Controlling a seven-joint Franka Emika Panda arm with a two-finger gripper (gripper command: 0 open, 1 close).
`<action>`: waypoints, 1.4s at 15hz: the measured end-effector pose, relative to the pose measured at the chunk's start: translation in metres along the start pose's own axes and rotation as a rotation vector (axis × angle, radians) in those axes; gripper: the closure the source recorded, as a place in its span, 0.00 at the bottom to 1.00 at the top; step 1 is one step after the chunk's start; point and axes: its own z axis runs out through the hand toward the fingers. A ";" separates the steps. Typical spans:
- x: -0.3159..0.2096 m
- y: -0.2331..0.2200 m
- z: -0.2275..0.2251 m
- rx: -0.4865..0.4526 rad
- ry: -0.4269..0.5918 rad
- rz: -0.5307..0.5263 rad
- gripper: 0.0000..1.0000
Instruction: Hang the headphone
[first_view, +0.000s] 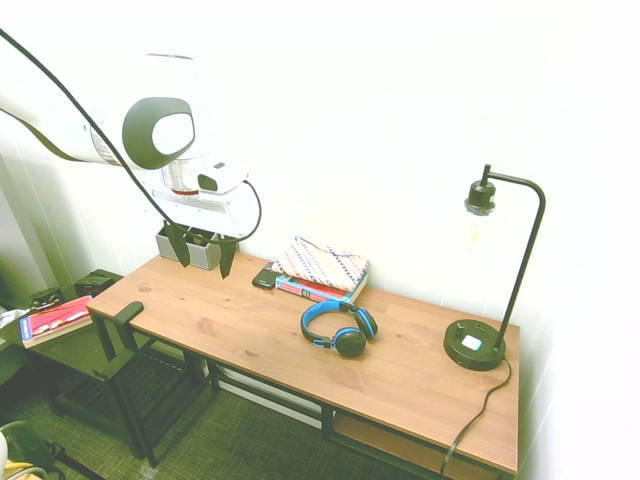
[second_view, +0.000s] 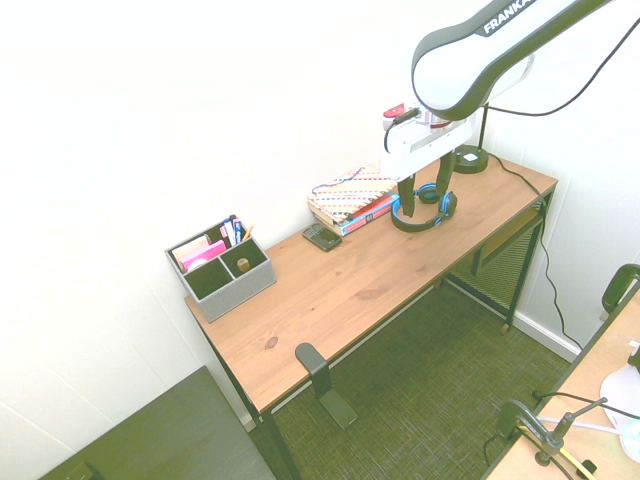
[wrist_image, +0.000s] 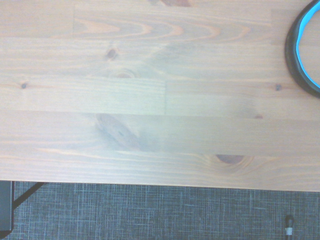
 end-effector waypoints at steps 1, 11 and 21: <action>0.000 0.000 0.000 0.000 0.000 0.001 0.00; 0.129 -0.021 0.098 -0.010 0.039 0.074 0.00; 0.186 -0.032 0.190 -0.020 0.041 0.108 1.00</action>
